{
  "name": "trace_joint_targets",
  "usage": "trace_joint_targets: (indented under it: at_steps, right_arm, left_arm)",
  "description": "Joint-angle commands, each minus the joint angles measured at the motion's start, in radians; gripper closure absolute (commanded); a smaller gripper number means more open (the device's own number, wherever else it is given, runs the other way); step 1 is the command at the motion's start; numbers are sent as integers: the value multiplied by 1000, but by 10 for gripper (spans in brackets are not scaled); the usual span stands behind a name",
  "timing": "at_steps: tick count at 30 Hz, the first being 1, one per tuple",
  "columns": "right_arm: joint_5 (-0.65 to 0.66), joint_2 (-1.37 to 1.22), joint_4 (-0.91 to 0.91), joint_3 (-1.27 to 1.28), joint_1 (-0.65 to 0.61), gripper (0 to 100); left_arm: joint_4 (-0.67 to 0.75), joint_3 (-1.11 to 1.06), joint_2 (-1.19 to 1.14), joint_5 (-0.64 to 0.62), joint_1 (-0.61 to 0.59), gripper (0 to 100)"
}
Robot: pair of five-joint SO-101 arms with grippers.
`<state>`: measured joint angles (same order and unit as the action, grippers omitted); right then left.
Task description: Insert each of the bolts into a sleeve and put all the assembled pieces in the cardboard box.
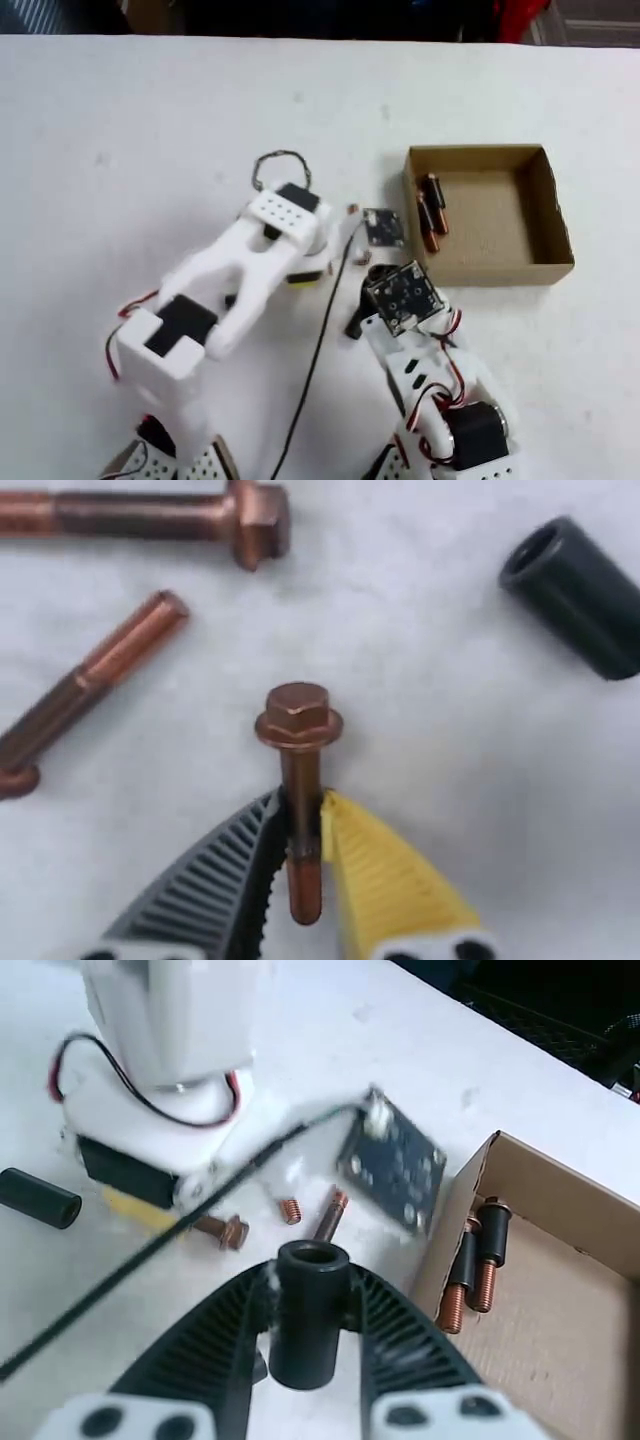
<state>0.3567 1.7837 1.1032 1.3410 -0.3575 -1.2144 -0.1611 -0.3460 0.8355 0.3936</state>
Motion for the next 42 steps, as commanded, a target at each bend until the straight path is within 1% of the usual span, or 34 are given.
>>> trace_joint_targets:
  at_steps: [1, 4, 9, 15, 18, 27, 32, 37, 39, 42]
  right_arm:
    - [11, 5, -25, -11, 2, 981]
    - [11, 5, -25, -11, 2, 981]
    - [11, 5, -25, -11, 2, 981]
    - [11, 5, -25, 0, 2, 981]
    - [11, 5, -25, 0, 1, 981]
    - [11, 5, -25, 0, -4, 981]
    - [11, 5, -25, 0, -4, 981]
    - [11, 5, -25, 0, -4, 981]
    - [11, 5, -25, 0, -4, 981]
    - [11, 5, -25, 0, -4, 981]
  left_arm:
    - [-40, 26, 143, -26, -61, 980]
    - [-72, 26, 211, -49, -97, 980]
    - [-74, 28, 271, -238, -216, 980]
    - [-66, 28, 271, -381, -401, 980]
    - [-48, 2, 271, -437, -464, 980]
    - [109, -157, 271, -427, -467, 980]
    - [115, -195, 271, -436, -469, 980]
    - [118, -265, 271, -566, -470, 980]
    - [120, -279, 271, -571, -470, 980]
    - [163, -307, 269, -571, -473, 980]
